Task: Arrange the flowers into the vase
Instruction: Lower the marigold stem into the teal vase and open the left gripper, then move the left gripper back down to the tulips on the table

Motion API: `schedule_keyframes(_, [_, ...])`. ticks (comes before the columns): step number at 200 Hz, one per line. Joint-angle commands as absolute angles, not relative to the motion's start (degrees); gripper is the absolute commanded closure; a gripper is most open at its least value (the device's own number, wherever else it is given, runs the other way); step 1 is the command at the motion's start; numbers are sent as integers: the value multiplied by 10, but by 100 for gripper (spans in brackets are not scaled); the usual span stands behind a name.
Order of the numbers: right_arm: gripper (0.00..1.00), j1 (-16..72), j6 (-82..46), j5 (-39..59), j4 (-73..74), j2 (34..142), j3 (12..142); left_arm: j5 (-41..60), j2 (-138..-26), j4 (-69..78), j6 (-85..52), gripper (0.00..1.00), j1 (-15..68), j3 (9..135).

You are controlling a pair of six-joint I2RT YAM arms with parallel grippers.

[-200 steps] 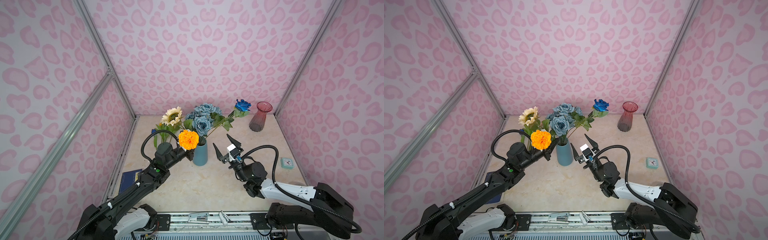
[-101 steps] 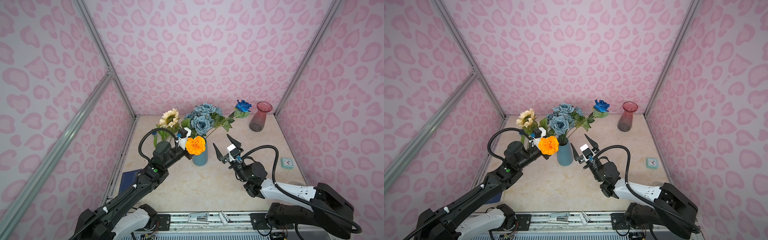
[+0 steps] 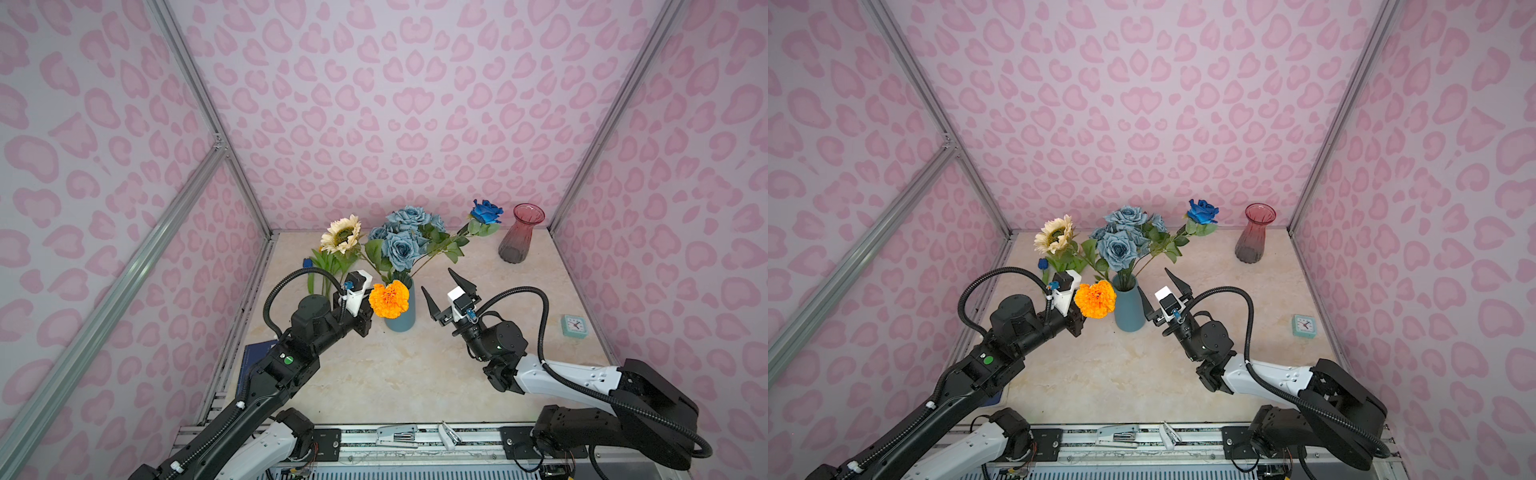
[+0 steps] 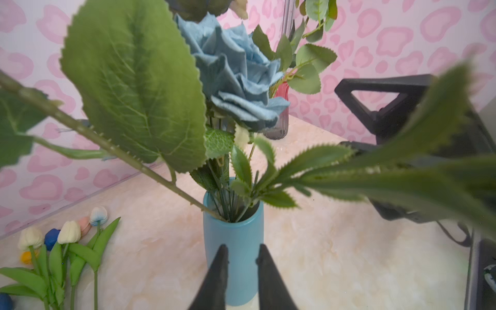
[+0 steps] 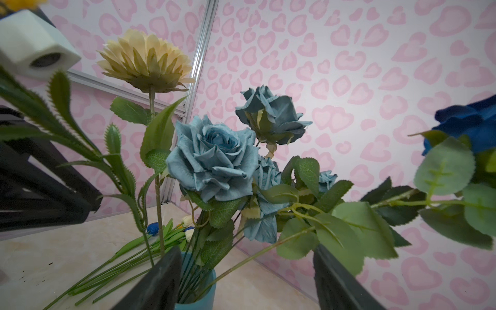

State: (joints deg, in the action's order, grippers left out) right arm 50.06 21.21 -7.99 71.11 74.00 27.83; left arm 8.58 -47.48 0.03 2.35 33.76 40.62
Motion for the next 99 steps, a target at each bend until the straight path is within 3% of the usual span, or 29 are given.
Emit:
schedule_keyframes(1, [23,500,206,-76,733,743,280,82,-485,-10,32,83,337,418])
schedule_keyframes(23, [23,500,206,-79,732,738,276,49,-488,2,25,89,333,403])
schedule_keyframes(44, [23,500,207,-86,733,731,268,-3,-452,51,12,76,304,353])
schedule_keyframes(79, [23,497,206,-85,731,726,259,42,-441,68,-63,71,195,325])
schedule_keyframes(99, [23,492,206,-87,735,722,254,18,-436,68,-79,71,166,315])
